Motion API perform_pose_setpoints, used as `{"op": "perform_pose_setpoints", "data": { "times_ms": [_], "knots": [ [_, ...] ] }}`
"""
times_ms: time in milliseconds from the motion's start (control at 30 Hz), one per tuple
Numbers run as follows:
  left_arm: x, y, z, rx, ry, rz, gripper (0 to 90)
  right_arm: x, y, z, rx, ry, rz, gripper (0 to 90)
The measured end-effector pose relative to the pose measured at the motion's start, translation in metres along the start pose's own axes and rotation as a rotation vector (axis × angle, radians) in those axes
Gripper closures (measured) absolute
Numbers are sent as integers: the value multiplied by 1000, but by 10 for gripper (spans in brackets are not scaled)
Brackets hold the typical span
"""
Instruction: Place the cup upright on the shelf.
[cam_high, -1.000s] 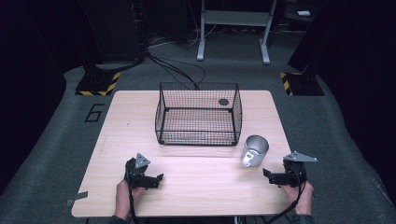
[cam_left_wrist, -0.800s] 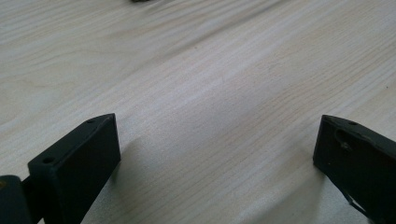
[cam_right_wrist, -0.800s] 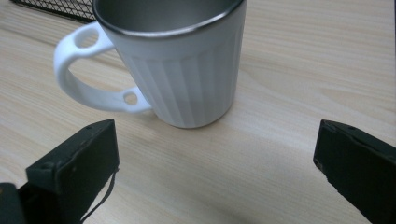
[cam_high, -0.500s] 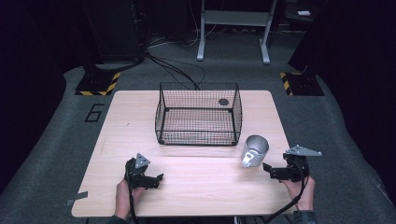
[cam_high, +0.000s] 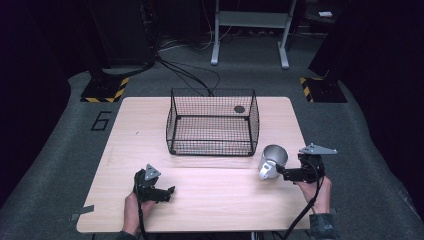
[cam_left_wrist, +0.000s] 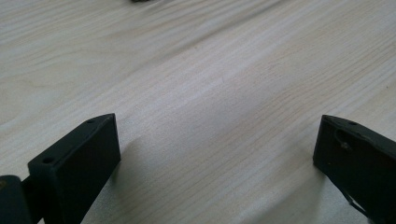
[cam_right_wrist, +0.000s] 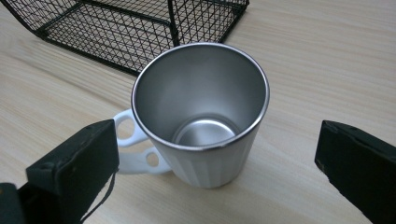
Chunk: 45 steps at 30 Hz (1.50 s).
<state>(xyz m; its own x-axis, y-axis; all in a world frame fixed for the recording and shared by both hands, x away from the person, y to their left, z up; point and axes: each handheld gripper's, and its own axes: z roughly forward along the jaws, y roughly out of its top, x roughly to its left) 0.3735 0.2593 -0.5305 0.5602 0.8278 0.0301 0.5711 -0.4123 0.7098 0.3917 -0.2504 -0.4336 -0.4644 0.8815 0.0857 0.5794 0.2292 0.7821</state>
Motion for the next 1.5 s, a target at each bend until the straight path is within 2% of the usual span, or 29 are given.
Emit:
{"op": "perform_pose_setpoints", "data": {
  "times_ms": [333,433,500,600,667,933,1267,1333,1500],
  "knots": [
    [0,0,0,3,-2,-1,7,3,15,17,15,35,-16,0],
    [0,0,0,3,-2,-1,7,5,19,23,29,36,-25,0],
    [0,0,0,3,-2,-1,6,6,19,25,32,30,-15,0],
    [0,0,0,-1,1,-2,6,5,22,33,46,36,-39,0],
    [0,0,0,-1,0,-2,6,6,23,36,49,29,-25,0],
    [0,0,0,0,0,-2,6,7,23,45,73,36,-23,0],
    [0,0,0,4,-3,-5,7,8,23,50,80,20,-25,18],
    [0,0,0,4,-2,-1,6,7,22,50,69,13,-20,44],
    [0,0,0,-4,1,-7,6,8,20,49,62,14,-12,48]
  ]
}}
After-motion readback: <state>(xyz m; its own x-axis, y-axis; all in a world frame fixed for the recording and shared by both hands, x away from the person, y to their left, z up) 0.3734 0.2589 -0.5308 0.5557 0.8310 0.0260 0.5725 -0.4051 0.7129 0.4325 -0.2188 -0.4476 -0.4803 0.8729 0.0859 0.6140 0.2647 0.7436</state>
